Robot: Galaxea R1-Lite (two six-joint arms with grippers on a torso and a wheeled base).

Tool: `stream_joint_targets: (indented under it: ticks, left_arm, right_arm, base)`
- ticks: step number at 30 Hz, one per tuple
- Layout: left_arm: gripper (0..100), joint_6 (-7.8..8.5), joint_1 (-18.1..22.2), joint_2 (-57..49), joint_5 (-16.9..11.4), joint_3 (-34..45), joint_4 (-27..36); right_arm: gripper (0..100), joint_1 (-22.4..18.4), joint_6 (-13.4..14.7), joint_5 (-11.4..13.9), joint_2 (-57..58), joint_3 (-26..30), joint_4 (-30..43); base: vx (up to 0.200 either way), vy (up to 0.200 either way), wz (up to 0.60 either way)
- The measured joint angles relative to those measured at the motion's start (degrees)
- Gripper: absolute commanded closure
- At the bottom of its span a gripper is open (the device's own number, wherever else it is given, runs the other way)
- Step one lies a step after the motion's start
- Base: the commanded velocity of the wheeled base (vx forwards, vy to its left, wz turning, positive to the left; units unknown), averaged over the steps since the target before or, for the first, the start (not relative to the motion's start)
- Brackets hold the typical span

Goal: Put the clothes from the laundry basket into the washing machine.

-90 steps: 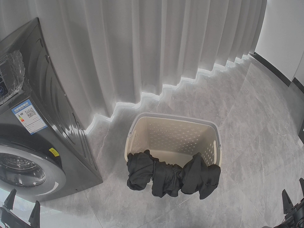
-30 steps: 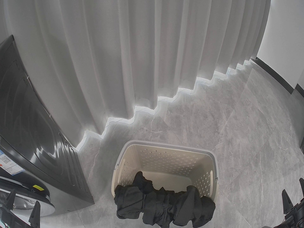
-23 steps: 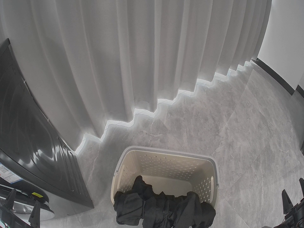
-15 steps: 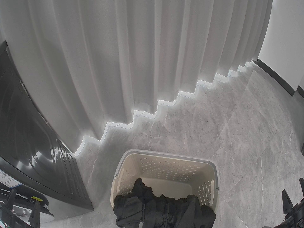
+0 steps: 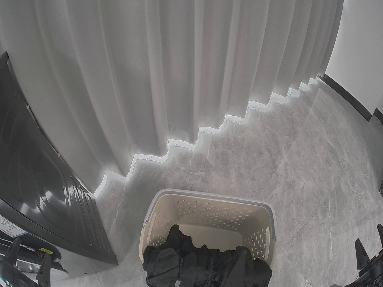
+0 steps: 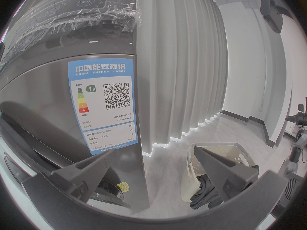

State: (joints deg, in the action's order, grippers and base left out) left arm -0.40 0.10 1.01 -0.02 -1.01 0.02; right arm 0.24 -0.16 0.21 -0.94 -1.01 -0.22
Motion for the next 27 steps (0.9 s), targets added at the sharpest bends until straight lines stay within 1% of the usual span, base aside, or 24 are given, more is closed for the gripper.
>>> stream_joint_targets:
  ticks: [3, 15, 21, 27]
  left_arm:
    - [0, 0.16, -0.05, 0.0, -0.11, 0.0, 0.05]
    - [0, 0.29, -0.05, 0.0, -0.22, 0.0, 0.11]
    - [0, 0.02, -0.05, 0.0, -0.24, 0.0, 0.09]
    - [0, 0.22, 0.0, 0.0, -0.24, 0.0, 0.07]
  right_arm:
    - [0, 0.0, 0.0, 0.01, 0.0, 0.0, 0.0]
    - [0, 0.0, 0.02, 0.04, 0.0, 0.0, -0.02]
    - [0, 0.0, 0.0, 0.04, 0.0, 0.0, -0.02]
    - [0, 0.0, 0.0, 0.04, 0.0, 0.0, -0.02]
  base:
    - [-0.2, 0.0, 0.0]
    - [0.0, 0.0, 0.0]
    - [-0.2, 0.0, 0.0]
    - [0.0, 0.0, 0.0]
